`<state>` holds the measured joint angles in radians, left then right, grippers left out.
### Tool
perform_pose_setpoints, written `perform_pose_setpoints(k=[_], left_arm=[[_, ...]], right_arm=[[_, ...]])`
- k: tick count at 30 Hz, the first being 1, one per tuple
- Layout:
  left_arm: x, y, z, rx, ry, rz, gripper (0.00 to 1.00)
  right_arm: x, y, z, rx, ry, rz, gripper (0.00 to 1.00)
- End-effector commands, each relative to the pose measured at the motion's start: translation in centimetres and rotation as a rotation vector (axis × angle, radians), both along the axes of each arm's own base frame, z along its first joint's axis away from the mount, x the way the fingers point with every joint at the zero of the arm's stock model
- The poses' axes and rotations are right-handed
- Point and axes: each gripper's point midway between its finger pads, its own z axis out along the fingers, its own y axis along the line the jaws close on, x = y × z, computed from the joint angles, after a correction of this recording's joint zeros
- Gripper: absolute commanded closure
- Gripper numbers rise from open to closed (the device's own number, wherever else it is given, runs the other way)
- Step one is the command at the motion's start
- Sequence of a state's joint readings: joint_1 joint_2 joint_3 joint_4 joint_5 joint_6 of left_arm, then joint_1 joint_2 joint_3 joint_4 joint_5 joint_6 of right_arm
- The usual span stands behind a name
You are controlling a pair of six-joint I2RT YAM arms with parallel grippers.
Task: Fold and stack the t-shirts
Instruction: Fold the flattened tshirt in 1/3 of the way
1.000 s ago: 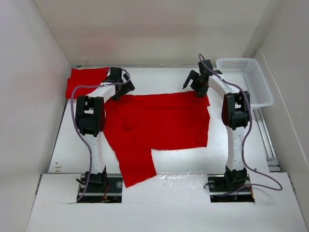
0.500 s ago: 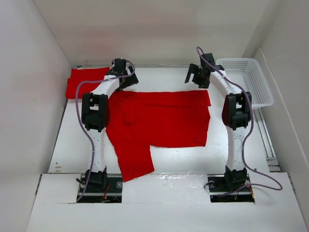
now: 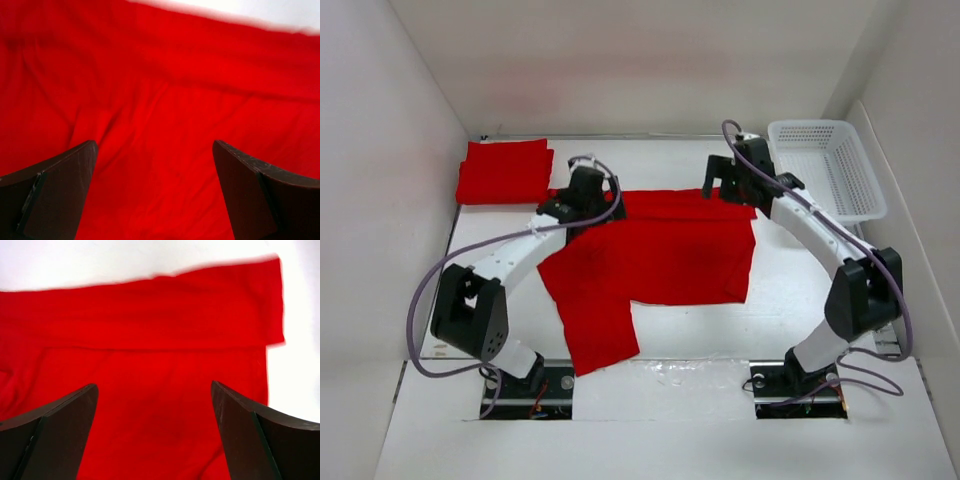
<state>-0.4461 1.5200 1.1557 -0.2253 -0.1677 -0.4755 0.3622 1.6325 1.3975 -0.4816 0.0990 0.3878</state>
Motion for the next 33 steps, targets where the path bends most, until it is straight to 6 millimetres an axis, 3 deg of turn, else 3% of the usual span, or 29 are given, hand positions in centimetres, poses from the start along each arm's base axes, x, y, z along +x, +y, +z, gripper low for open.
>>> perform_pose_setpoints(k=[1, 3, 5, 8, 12, 14, 20, 23, 26, 28, 32, 33], left_arm=[[-3.2, 3.2, -4.8, 0.018, 0.119, 0.146, 0.00], [-5.3, 4.2, -6.0, -0.005, 0.138, 0.196, 0.00], [-6.7, 4.7, -7.1, -0.030, 0.137, 0.220, 0.00], [-7.3, 5.1, -6.2, -0.088, 0.079, 0.255, 0.00], [-7.3, 6.6, -6.4, -0.102, 0.043, 0.306, 0.14], [-7.1, 6.6, -6.7, -0.096, 0.037, 0.298, 0.16], [-6.1, 5.8, -8.5, -0.063, 0.076, 0.262, 0.39], [-6.2, 5.9, -9.8, -0.042, 0.112, 0.264, 0.40], [-6.7, 6.5, -10.6, -0.020, 0.148, 0.299, 0.53], [-6.7, 6.6, -11.0, -0.015, 0.156, 0.314, 0.71], [-6.4, 7.1, -10.4, -0.012, 0.138, 0.356, 1.00], [-6.2, 7.4, -9.7, -0.004, 0.123, 0.367, 1.00]], right_arm=[[-1.3, -1.5, -0.6, 0.021, -0.027, -0.080, 0.00], [-2.6, -2.4, -1.5, 0.002, -0.014, -0.109, 0.00], [-3.6, -3.2, -1.0, 0.002, -0.026, -0.130, 0.00], [-5.0, -3.2, -1.2, 0.003, -0.028, -0.120, 0.00], [-5.8, -3.8, -1.2, -0.014, -0.028, -0.121, 0.00], [-5.9, -4.2, -1.3, -0.036, -0.025, -0.129, 0.00], [-6.1, -4.7, -0.4, -0.041, -0.048, -0.145, 0.00], [-6.3, -5.2, 0.2, -0.050, -0.063, -0.163, 0.00], [-6.4, -5.8, 0.4, -0.056, -0.067, -0.181, 0.00], [-6.5, -5.8, 0.2, -0.060, -0.059, -0.180, 0.00], [-6.5, -5.8, 0.2, -0.060, -0.059, -0.180, 0.00], [-6.5, -5.8, -0.1, -0.064, -0.051, -0.180, 0.00]])
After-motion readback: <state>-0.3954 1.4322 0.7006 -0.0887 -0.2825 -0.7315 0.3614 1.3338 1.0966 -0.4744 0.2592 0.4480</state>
